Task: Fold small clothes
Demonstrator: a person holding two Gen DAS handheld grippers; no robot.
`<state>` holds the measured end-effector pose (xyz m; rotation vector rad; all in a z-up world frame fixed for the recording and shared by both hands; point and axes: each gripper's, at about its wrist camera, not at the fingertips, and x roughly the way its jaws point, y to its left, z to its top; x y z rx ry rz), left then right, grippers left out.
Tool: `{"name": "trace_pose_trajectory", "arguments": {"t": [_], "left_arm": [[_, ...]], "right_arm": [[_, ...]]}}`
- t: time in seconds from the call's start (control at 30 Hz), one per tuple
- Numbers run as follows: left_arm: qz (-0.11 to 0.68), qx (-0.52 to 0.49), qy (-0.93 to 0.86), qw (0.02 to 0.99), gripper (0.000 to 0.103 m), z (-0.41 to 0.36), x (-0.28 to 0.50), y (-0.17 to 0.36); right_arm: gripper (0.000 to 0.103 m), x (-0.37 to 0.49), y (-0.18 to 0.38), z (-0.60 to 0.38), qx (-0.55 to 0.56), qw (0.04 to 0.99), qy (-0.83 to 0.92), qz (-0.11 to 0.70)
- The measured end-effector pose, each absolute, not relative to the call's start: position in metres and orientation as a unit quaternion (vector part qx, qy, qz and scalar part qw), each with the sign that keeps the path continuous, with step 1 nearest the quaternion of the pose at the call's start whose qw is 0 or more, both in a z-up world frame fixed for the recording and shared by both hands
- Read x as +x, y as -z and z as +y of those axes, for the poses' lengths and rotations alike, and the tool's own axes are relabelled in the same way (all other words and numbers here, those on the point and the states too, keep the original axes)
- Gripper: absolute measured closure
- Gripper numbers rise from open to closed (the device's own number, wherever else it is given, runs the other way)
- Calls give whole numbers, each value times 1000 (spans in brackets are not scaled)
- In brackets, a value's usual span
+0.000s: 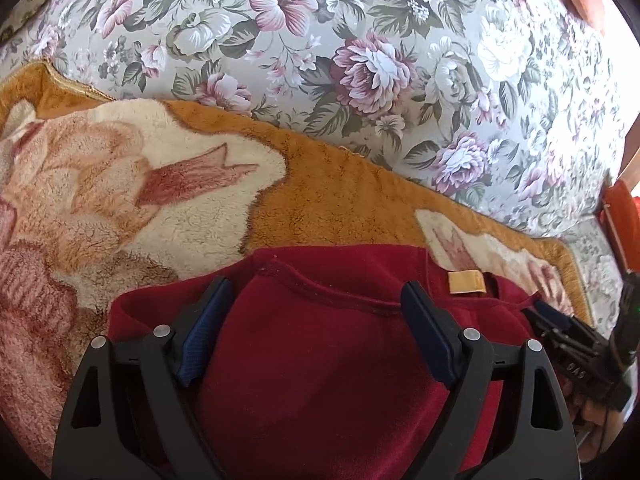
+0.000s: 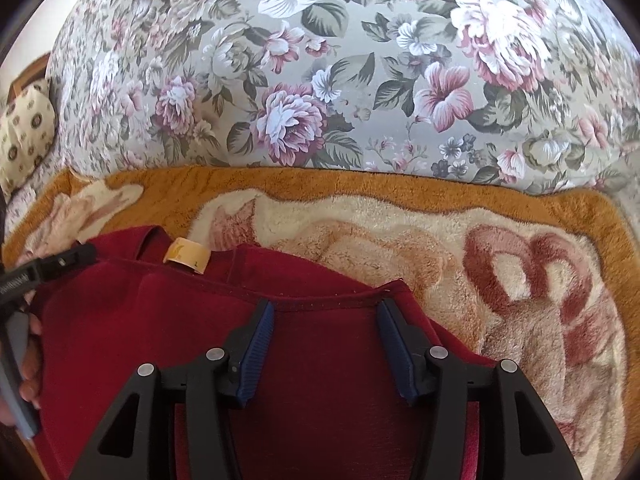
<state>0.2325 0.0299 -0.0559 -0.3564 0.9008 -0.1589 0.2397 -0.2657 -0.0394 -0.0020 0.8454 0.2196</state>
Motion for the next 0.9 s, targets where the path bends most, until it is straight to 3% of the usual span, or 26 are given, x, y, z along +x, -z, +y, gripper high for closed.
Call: {"name": "trace_pose_trajectory", "arguments": {"t": [0.23, 0.43, 0.67, 0.77, 0.9], "left_arm": [[439, -150, 66, 883, 17, 22, 232, 59], [443, -142, 61, 883, 17, 20, 233, 61], [475, -92, 34, 875, 17, 5, 238, 58], [470, -58, 10, 881, 17, 0, 234, 30], [426, -93, 23, 900, 17, 10, 202, -17]], "right_arm": [[50, 240, 39, -269, 10, 907, -109, 407], [49, 238, 40, -254, -44, 910, -85, 404], [48, 240, 38, -266, -10, 905, -105, 411], [50, 237, 20, -269, -8, 903, -96, 418], [49, 193, -39, -270, -25, 936, -79, 342]]}}
